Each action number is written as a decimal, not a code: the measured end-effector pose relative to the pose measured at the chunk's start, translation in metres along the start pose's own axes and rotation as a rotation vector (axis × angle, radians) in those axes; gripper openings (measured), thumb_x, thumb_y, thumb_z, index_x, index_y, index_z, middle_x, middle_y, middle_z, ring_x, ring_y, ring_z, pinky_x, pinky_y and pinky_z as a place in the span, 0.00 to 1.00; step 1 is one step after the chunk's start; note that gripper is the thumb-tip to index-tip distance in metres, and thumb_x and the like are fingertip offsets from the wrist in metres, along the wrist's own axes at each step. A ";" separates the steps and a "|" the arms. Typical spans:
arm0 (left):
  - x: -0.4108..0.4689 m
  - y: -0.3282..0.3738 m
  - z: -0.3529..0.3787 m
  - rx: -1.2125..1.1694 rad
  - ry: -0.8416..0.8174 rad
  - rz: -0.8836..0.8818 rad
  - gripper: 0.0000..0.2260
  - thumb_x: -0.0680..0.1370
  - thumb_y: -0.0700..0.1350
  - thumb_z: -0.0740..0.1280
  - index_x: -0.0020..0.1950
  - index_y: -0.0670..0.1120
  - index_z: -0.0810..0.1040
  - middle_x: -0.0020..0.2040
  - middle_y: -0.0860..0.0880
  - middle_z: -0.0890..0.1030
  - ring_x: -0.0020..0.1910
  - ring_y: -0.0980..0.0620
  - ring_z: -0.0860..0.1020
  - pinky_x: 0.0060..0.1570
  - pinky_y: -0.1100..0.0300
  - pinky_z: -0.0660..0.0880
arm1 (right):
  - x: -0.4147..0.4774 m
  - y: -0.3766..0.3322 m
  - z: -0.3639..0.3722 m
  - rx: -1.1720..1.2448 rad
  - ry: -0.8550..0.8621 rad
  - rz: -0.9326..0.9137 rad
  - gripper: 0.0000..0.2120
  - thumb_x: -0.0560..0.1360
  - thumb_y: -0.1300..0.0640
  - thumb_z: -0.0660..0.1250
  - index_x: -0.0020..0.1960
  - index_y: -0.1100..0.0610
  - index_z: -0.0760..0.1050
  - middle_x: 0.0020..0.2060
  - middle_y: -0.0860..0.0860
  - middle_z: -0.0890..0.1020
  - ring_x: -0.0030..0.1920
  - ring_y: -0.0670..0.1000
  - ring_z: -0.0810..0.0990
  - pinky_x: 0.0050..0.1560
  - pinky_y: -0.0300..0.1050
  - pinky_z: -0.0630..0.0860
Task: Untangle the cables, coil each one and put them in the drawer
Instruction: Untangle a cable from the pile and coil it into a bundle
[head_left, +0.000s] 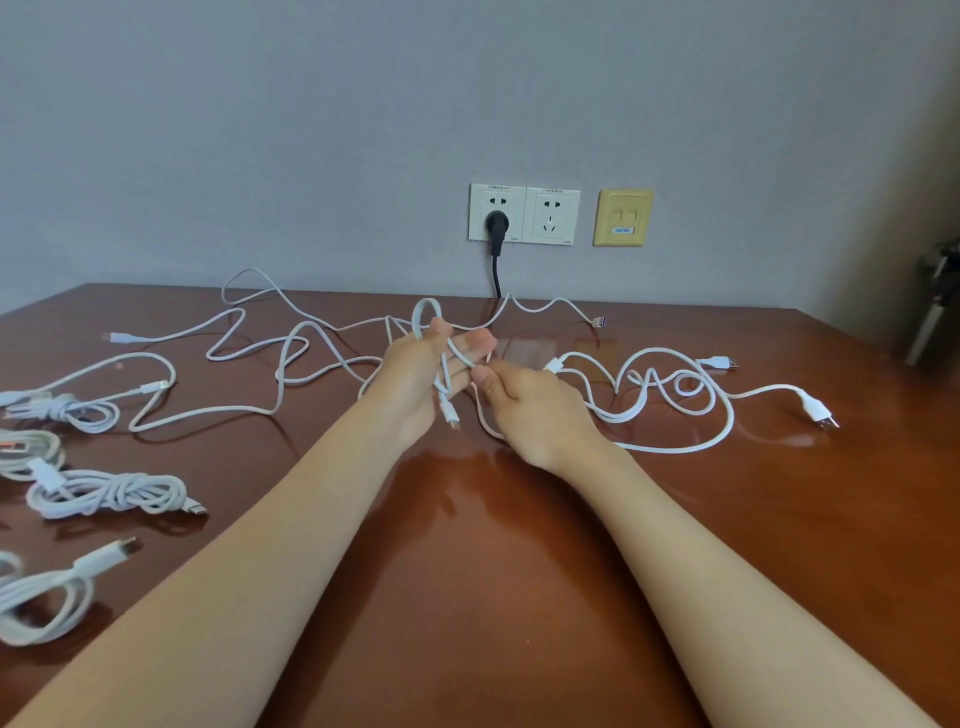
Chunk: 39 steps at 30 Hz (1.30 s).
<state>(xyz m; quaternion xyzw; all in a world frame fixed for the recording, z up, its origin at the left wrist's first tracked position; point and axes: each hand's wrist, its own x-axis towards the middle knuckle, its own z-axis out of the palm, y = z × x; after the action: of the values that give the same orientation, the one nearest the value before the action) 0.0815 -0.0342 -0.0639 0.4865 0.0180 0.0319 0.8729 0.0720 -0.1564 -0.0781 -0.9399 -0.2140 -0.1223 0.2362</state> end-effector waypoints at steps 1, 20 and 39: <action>0.002 0.001 -0.001 -0.064 0.022 -0.004 0.11 0.83 0.41 0.53 0.43 0.43 0.67 0.28 0.47 0.82 0.31 0.52 0.82 0.34 0.59 0.80 | 0.001 0.001 0.001 -0.006 -0.008 -0.008 0.18 0.82 0.45 0.48 0.51 0.56 0.72 0.49 0.55 0.80 0.54 0.58 0.74 0.45 0.47 0.64; 0.021 0.008 -0.023 0.328 0.207 0.072 0.14 0.83 0.40 0.51 0.38 0.47 0.63 0.28 0.49 0.64 0.14 0.60 0.58 0.17 0.70 0.58 | 0.003 -0.004 -0.008 -0.417 0.307 -0.431 0.05 0.63 0.53 0.69 0.30 0.52 0.79 0.25 0.49 0.71 0.30 0.55 0.74 0.39 0.44 0.60; 0.000 -0.021 0.001 1.139 -0.073 0.225 0.21 0.83 0.49 0.46 0.35 0.43 0.68 0.35 0.48 0.73 0.38 0.49 0.71 0.36 0.60 0.63 | 0.005 0.008 -0.013 0.001 0.167 -0.219 0.07 0.74 0.62 0.64 0.47 0.56 0.80 0.39 0.41 0.78 0.49 0.54 0.72 0.45 0.42 0.62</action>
<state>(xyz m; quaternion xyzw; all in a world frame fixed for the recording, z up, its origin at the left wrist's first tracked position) 0.0827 -0.0463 -0.0815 0.8792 -0.0494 0.0929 0.4647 0.0783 -0.1682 -0.0683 -0.8974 -0.2948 -0.2249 0.2391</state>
